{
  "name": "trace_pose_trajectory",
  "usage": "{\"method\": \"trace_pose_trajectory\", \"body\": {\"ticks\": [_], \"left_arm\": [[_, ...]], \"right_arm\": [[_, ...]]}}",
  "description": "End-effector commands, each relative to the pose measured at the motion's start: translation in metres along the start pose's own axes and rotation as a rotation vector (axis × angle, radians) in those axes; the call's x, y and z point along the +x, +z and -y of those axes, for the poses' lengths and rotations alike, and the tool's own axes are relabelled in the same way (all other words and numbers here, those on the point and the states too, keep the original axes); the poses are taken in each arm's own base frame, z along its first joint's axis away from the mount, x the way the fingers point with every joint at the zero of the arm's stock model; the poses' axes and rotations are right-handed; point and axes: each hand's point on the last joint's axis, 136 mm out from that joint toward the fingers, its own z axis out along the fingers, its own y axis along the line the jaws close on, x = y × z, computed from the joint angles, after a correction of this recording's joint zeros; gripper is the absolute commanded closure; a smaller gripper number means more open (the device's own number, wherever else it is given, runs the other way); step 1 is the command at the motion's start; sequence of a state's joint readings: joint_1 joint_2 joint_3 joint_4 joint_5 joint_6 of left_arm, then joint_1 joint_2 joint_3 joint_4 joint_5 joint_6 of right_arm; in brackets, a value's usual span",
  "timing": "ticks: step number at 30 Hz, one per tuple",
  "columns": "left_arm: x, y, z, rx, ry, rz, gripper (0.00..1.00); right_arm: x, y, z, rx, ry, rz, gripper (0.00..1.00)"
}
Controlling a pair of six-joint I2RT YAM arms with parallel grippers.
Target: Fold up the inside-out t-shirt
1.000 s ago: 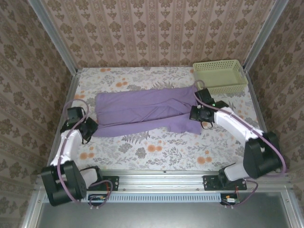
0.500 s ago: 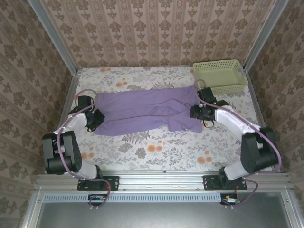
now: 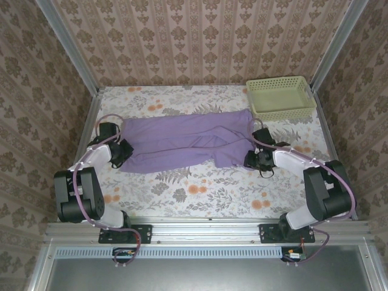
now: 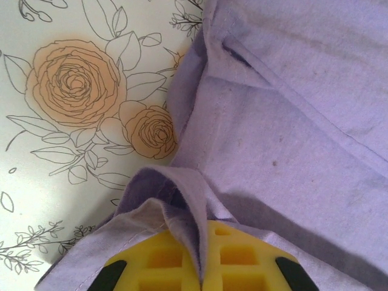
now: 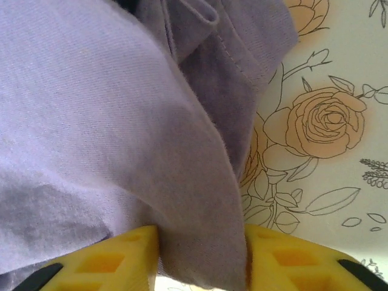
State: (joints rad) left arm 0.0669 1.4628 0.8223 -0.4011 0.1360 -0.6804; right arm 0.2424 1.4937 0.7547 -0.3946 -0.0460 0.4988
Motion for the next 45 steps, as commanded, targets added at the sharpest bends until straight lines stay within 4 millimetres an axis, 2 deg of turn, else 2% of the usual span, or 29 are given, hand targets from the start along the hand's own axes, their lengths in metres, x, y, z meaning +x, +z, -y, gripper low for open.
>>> {"method": "trace_pose_trajectory", "body": {"ticks": [1,4,8,13,18,21,24,26,29,31,34,40,41,45], "left_arm": [[0.002,-0.006,0.007,0.047,0.042,0.004,1.0],[0.002,-0.012,0.01,0.049,0.058,-0.002,1.0],[0.004,-0.025,0.008,0.049,0.062,0.032,1.0],[0.016,-0.048,-0.008,0.04,0.041,0.109,1.0],[0.041,-0.074,-0.035,0.029,-0.01,0.195,1.0],[0.061,-0.082,-0.049,0.054,-0.056,0.219,1.0],[0.069,-0.089,-0.051,0.095,-0.082,0.249,1.0],[0.063,-0.094,-0.046,0.113,-0.071,0.277,1.0],[0.041,-0.102,-0.032,0.109,-0.027,0.308,1.0],[0.021,-0.107,-0.02,0.092,-0.005,0.324,1.0],[-0.004,-0.104,-0.01,0.03,-0.002,0.32,1.0],[-0.048,-0.078,0.002,-0.058,-0.038,0.339,1.0],[-0.054,-0.073,0.005,-0.071,-0.039,0.336,1.0],[-0.076,-0.056,0.02,-0.078,-0.041,0.321,1.0]], "right_arm": [[-0.001,-0.002,0.001,0.005,0.02,0.02,0.69],[0.003,-0.011,0.008,0.03,0.026,0.024,0.88],[0.01,-0.038,0.014,0.028,0.053,0.071,1.0],[0.026,-0.077,0.025,0.011,0.103,0.142,1.0],[0.042,-0.109,0.034,-0.025,0.158,0.21,1.0],[0.049,-0.117,0.033,-0.066,0.187,0.23,1.0],[0.045,-0.119,0.019,-0.14,0.183,0.225,1.0],[0.034,-0.123,0.007,-0.178,0.17,0.234,1.0],[0.004,-0.138,-0.008,-0.192,0.137,0.289,1.0],[-0.024,-0.149,-0.015,-0.166,0.105,0.338,1.0],[-0.066,-0.156,-0.023,-0.113,0.076,0.394,1.0],[-0.14,-0.149,-0.046,-0.049,0.071,0.453,1.0],[-0.152,-0.142,-0.049,-0.03,0.067,0.446,1.0],[-0.187,-0.131,-0.061,-0.011,0.049,0.454,1.0]]}}
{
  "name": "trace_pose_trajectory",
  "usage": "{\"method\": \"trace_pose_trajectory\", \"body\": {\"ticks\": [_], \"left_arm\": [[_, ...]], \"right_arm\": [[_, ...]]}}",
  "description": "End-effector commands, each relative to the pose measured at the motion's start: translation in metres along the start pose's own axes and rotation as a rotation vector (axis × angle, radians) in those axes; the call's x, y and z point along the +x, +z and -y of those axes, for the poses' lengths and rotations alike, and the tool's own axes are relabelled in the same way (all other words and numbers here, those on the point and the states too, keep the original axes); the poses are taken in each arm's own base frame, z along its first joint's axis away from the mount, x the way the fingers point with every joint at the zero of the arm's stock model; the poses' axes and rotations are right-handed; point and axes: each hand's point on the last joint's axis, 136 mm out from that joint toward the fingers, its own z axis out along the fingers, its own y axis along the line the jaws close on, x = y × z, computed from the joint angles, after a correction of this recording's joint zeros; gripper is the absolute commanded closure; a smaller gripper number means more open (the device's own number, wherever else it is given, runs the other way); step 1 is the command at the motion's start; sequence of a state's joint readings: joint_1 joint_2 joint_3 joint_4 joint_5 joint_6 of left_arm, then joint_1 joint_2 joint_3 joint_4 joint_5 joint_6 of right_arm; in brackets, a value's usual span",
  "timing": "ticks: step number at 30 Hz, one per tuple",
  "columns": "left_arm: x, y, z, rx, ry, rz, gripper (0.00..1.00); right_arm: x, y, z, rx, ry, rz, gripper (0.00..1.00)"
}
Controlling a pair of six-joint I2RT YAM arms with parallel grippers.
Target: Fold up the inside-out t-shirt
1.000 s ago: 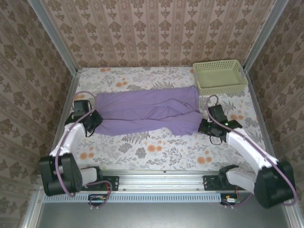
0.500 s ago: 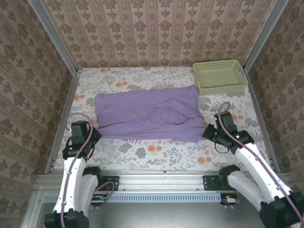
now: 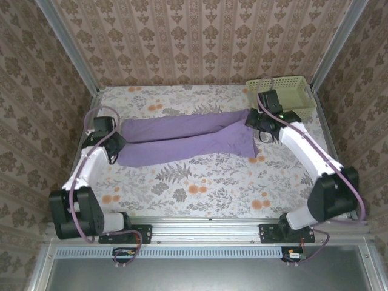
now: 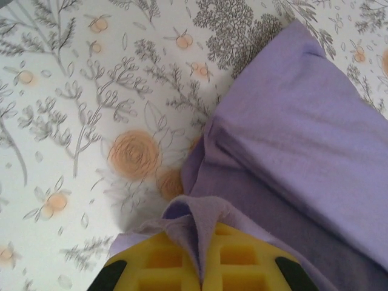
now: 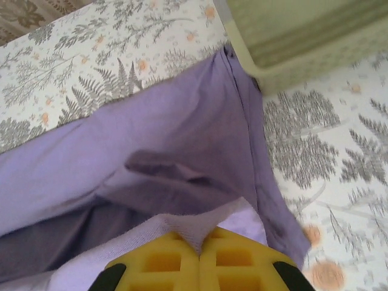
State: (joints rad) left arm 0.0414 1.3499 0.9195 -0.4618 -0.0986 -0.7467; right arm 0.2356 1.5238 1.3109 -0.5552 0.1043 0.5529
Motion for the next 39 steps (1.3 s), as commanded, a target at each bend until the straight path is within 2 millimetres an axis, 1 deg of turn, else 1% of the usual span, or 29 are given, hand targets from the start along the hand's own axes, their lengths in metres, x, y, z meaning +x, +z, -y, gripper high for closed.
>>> {"method": "trace_pose_trajectory", "body": {"ticks": [1,5,9,11,13,14,15,16,17,18,20,22,23,24,25,27,29,31,32,35,37,39], "left_arm": [[-0.029,0.009,0.019,0.001,0.002,0.06,1.0],[-0.037,0.033,0.033,-0.024,0.026,0.012,1.0],[-0.04,0.059,0.052,0.011,0.056,-0.031,1.0],[-0.041,0.068,0.055,0.004,0.063,-0.04,1.0],[-0.04,0.078,0.053,-0.021,0.073,-0.066,0.94],[-0.039,0.081,0.053,-0.029,0.076,-0.077,0.88],[-0.038,0.085,0.052,-0.038,0.08,-0.092,0.8],[-0.038,0.087,0.051,-0.046,0.085,-0.102,0.72],[-0.039,0.087,0.05,-0.054,0.088,-0.107,0.66],[-0.041,0.085,0.048,-0.062,0.093,-0.106,0.59],[-0.044,0.078,0.044,-0.071,0.102,-0.103,0.51],[-0.047,0.065,0.042,-0.067,0.114,-0.076,0.44],[-0.046,0.058,0.043,-0.055,0.12,-0.064,0.43],[-0.043,0.051,0.046,-0.038,0.129,-0.049,0.42],[-0.038,0.046,0.048,-0.023,0.138,-0.042,0.41],[-0.026,0.043,0.059,0.028,0.161,-0.043,0.41],[-0.01,0.046,0.071,0.082,0.182,-0.075,0.41],[0.008,0.058,0.081,0.124,0.199,-0.129,0.42],[0.015,0.064,0.084,0.137,0.199,-0.158,0.42],[0.037,0.086,0.085,0.161,0.172,-0.256,0.44],[0.049,0.098,0.077,0.148,0.147,-0.3,0.44],[0.053,0.107,0.061,0.118,0.105,-0.322,0.44]], "right_arm": [[-0.034,0.012,-0.005,0.039,-0.036,0.061,1.0],[-0.041,0.041,-0.011,0.054,-0.045,0.03,1.0],[-0.042,0.071,-0.015,0.06,-0.053,0.003,1.0],[-0.041,0.083,-0.015,0.071,-0.057,-0.009,1.0],[-0.038,0.094,-0.013,0.085,-0.06,-0.031,1.0],[-0.036,0.099,-0.013,0.09,-0.063,-0.04,0.96],[-0.033,0.103,-0.012,0.096,-0.067,-0.05,0.85],[-0.032,0.106,-0.01,0.104,-0.071,-0.056,0.73],[-0.031,0.107,-0.009,0.108,-0.076,-0.061,0.61],[-0.03,0.106,-0.007,0.116,-0.087,-0.065,0.53],[-0.029,0.099,-0.001,0.146,-0.096,-0.058,0.45],[-0.024,0.089,0.003,0.147,-0.095,-0.049,0.41],[-0.019,0.085,0.001,0.131,-0.096,-0.046,0.4],[-0.009,0.083,-0.002,0.112,-0.104,-0.062,0.4],[-0.003,0.082,-0.008,0.087,-0.108,-0.062,0.39],[0.018,0.084,-0.015,0.059,-0.109,-0.101,0.39],[0.041,0.092,-0.023,0.026,-0.109,-0.147,0.39],[0.064,0.103,-0.032,-0.009,-0.102,-0.2,0.39],[0.07,0.107,-0.033,-0.014,-0.094,-0.218,0.39],[0.093,0.122,-0.027,-0.003,-0.051,-0.283,0.4],[0.103,0.128,-0.012,0.035,-0.011,-0.308,0.4],[0.109,0.133,0.008,0.078,0.032,-0.323,0.39]]}}
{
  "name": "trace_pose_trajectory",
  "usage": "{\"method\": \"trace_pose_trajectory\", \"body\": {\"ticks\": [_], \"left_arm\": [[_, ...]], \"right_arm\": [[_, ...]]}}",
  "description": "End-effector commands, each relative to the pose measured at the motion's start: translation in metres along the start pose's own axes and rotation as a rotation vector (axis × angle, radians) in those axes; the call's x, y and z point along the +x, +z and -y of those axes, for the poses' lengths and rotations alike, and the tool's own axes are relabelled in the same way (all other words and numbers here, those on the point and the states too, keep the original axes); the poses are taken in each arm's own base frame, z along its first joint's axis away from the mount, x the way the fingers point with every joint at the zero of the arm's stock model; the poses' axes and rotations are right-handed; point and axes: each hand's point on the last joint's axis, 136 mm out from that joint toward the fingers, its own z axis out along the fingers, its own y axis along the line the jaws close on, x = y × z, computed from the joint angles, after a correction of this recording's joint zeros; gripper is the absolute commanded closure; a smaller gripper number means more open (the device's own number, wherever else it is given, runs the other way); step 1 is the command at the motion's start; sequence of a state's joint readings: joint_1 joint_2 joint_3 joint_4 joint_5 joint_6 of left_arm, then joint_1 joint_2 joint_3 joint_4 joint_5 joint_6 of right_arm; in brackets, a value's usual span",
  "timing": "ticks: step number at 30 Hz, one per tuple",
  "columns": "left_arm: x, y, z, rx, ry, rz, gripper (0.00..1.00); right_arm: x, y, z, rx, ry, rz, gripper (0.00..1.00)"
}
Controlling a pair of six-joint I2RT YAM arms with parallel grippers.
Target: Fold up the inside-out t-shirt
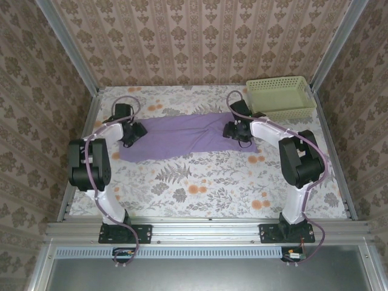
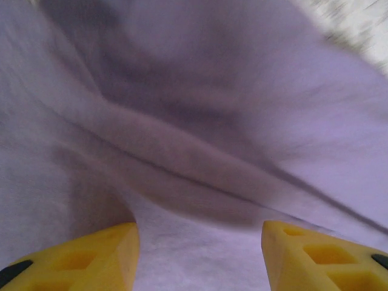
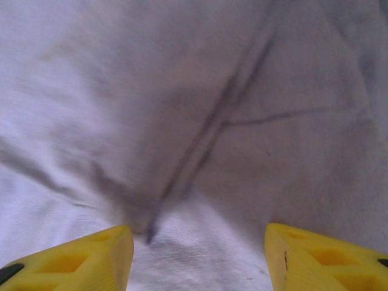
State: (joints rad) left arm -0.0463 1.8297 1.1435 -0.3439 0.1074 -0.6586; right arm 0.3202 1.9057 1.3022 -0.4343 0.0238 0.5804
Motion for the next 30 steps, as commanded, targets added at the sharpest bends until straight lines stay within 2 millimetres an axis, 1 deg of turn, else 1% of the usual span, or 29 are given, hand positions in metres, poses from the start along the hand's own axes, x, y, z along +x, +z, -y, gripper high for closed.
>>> {"method": "trace_pose_trajectory", "body": {"ticks": [1,3,5,8,10,12,13,15,17,18,20,22,27,30], "left_arm": [[0.012,0.011,-0.019,0.019,-0.089,-0.061,0.44],[0.014,0.013,-0.035,0.021,-0.139,-0.064,0.44],[0.014,0.011,-0.05,0.016,-0.179,-0.061,0.44],[0.014,0.006,-0.062,0.012,-0.197,-0.05,0.42],[0.014,0.003,-0.064,0.011,-0.192,-0.047,0.41],[0.012,-0.004,-0.066,-0.002,-0.18,-0.032,0.4],[0.01,-0.009,-0.066,-0.01,-0.169,-0.022,0.39],[0.007,-0.021,-0.064,-0.014,-0.15,0.007,0.38],[0.005,-0.033,-0.058,-0.016,-0.127,0.036,0.38],[0.005,-0.037,-0.055,-0.016,-0.118,0.049,0.37],[0.005,-0.042,-0.049,-0.008,-0.105,0.066,0.35],[0.006,-0.041,-0.042,0.01,-0.102,0.064,0.34],[0.012,-0.024,-0.036,0.059,-0.132,0.008,0.33],[0.018,-0.013,-0.039,0.061,-0.165,-0.026,0.32]], "right_arm": [[0.008,0.015,0.031,0.043,0.124,-0.039,0.39],[0.012,0.019,0.049,0.072,0.165,-0.051,0.38],[0.016,0.02,0.058,0.087,0.177,-0.058,0.37],[0.02,0.017,0.055,0.072,0.161,-0.048,0.35],[0.022,0.011,0.047,0.056,0.123,-0.042,0.33],[0.02,-0.002,0.043,0.078,0.067,-0.019,0.28],[0.016,-0.011,0.044,0.103,0.039,0.004,0.21],[0.006,-0.027,0.048,0.15,-0.004,0.053,0.14],[-0.006,-0.035,0.05,0.183,-0.044,0.084,0.08],[-0.01,-0.036,0.049,0.193,-0.065,0.084,0.01],[-0.015,-0.031,0.049,0.226,-0.095,0.057,0.0],[-0.021,-0.02,0.046,0.239,-0.106,0.038,0.0],[-0.031,0.007,0.033,0.23,-0.104,-0.014,0.0],[-0.033,0.022,0.035,0.259,-0.083,-0.053,0.0]]}}
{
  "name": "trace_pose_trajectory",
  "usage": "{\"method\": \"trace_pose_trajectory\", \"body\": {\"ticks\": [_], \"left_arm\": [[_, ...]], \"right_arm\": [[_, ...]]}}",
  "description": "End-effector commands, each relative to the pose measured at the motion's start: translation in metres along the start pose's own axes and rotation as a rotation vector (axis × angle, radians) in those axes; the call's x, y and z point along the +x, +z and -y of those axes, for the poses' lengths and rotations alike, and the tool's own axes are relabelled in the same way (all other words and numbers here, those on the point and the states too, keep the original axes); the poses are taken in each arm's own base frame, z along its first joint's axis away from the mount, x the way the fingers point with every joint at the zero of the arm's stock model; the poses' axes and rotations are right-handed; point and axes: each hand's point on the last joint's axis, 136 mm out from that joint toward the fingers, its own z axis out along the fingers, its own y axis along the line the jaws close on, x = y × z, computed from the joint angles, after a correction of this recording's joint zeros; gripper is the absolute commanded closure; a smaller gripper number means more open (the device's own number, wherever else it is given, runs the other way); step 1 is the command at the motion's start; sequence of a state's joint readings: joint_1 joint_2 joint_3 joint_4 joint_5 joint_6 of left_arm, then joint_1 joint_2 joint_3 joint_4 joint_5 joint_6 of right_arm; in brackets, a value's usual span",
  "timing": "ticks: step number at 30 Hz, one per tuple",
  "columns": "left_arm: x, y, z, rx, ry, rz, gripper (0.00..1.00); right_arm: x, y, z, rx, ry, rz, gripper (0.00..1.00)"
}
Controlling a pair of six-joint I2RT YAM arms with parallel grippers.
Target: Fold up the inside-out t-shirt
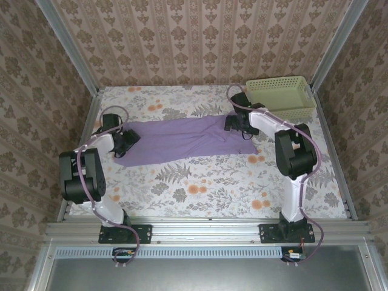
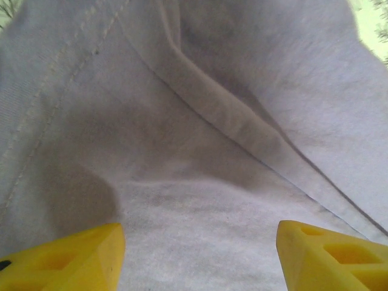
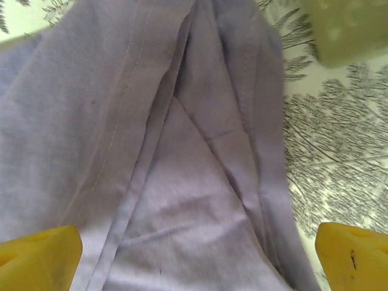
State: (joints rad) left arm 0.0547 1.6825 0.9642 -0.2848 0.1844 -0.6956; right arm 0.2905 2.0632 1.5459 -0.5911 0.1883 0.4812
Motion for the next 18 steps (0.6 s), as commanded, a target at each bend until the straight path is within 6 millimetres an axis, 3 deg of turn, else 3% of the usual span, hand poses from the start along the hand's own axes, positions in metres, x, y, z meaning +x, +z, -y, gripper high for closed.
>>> {"method": "trace_pose_trajectory", "body": {"ticks": [1,6,12,18], "left_arm": [[0.008,0.012,-0.006,0.008,-0.057,-0.046,0.32],[0.013,0.02,-0.025,-0.007,-0.117,-0.059,0.31],[0.016,0.017,-0.038,-0.01,-0.15,-0.045,0.3],[0.021,0.015,-0.057,-0.027,-0.197,-0.034,0.32]], "right_arm": [[0.013,0.017,0.012,0.078,-0.006,-0.1,0.0],[0.025,0.031,0.024,0.169,0.005,-0.175,0.04],[0.039,0.025,0.001,0.075,-0.007,-0.19,0.17],[0.047,0.029,-0.005,0.072,0.005,-0.222,0.17]]}}
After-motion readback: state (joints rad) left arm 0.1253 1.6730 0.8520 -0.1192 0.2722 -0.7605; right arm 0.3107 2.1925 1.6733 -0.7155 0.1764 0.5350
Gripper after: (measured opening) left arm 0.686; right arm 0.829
